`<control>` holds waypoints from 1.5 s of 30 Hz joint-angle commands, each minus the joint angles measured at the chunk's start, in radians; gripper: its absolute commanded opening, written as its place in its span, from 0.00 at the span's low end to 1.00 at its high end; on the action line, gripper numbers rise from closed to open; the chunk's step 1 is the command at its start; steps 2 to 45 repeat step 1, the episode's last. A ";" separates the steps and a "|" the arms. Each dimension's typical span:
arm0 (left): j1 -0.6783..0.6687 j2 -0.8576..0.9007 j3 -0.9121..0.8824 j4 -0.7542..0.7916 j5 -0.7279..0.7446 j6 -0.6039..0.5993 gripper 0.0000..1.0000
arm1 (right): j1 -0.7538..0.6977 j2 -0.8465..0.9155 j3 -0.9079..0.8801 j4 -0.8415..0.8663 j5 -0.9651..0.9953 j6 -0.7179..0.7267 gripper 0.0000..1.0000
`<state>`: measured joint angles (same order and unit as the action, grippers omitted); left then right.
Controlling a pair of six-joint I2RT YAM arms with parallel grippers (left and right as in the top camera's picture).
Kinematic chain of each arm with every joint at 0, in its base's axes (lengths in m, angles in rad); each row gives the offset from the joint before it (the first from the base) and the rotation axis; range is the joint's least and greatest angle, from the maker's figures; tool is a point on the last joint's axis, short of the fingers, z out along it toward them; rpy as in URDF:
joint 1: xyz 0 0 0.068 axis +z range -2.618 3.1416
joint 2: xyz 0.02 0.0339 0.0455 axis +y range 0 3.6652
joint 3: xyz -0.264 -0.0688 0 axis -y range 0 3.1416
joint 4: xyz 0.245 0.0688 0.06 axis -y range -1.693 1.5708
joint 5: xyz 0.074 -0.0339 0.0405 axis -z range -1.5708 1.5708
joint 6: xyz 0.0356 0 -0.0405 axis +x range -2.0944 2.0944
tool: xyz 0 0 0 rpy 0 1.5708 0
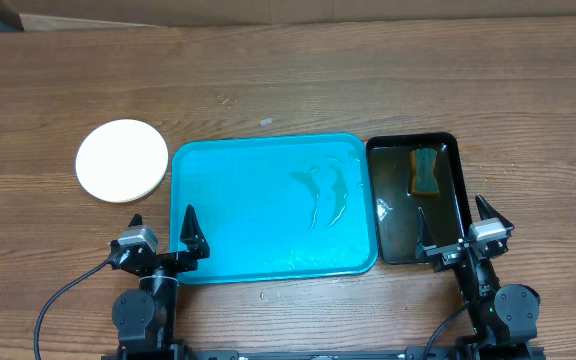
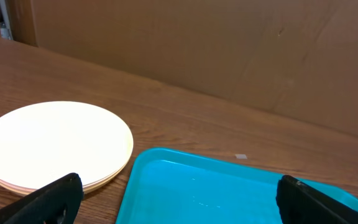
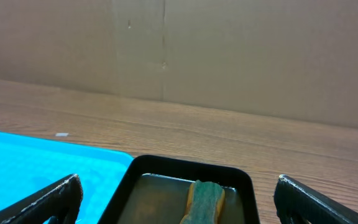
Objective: Clean dirty plates on tray and stack at the side
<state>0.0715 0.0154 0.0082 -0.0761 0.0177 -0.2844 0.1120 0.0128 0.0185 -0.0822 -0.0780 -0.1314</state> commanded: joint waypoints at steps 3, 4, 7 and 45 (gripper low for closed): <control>-0.007 -0.011 -0.003 -0.001 0.004 0.016 1.00 | 0.005 -0.010 -0.011 0.005 0.003 0.000 1.00; -0.007 -0.011 -0.003 -0.001 0.004 0.016 1.00 | 0.005 -0.010 -0.011 0.005 0.003 0.000 1.00; -0.007 -0.011 -0.003 -0.001 0.004 0.016 1.00 | 0.005 -0.010 -0.011 0.005 0.003 0.000 1.00; -0.007 -0.011 -0.003 -0.001 0.004 0.016 1.00 | 0.005 -0.010 -0.011 0.005 0.003 0.000 1.00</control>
